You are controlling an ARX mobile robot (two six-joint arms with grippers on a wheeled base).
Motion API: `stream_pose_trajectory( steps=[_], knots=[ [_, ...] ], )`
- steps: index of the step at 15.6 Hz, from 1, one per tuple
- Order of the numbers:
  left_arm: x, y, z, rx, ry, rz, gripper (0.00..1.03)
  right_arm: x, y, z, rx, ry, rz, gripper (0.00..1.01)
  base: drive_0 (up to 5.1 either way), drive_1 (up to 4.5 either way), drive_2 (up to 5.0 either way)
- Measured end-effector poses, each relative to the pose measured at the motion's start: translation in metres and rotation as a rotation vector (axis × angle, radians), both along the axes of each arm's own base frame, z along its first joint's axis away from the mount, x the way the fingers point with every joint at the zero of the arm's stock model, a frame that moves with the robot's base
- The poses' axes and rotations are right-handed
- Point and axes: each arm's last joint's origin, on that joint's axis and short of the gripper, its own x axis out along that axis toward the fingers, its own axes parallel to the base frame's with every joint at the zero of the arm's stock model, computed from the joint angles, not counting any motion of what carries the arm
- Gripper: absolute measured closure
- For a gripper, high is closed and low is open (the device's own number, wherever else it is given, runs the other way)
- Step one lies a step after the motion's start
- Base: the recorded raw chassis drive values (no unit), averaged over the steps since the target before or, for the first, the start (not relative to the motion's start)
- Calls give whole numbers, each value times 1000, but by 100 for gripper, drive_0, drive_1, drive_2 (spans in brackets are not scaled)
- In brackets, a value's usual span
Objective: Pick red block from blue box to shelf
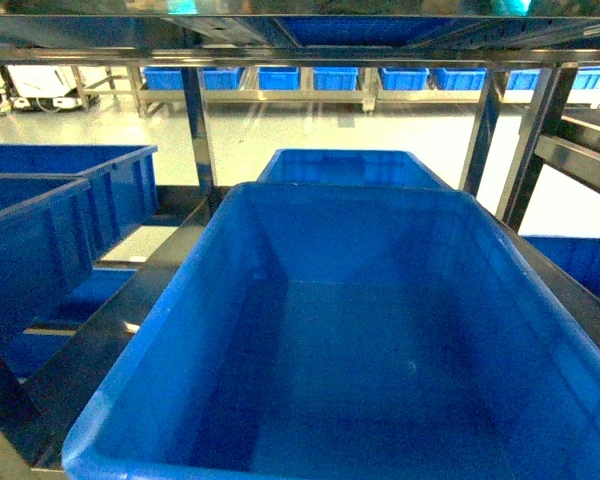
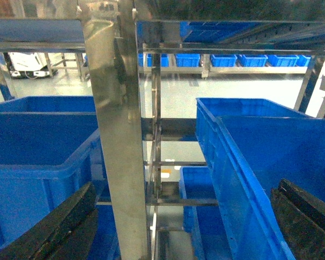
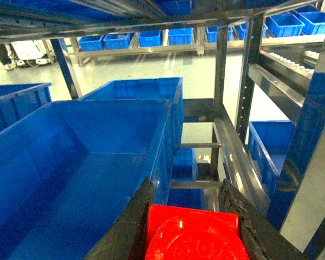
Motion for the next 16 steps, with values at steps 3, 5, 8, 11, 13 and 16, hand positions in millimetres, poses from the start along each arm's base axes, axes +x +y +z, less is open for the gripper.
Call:
stream_pose_trajectory(
  steps=[3,5,8,11,13,16],
  knots=[
    [0,0,0,0,-2,0,5,0,0,1,0,-5,0,72,-1,92,-94],
    [0,0,0,0,-2,0,5,0,0,0,0,-1,0,72,17,17,17],
    [0,0,0,0,-2,0,5,0,0,0,0,-1,0,72,22,22,22],
    [0,0,0,0,-2,0,5,0,0,0,0,-1,0,72,0,0,0],
    [0,0,0,0,-2,0,5,0,0,0,0,-1,0,72,0,0,0],
    [0,0,0,0,-2,0,5,0,0,0,0,-1,0,72,0,0,0]
  ],
)
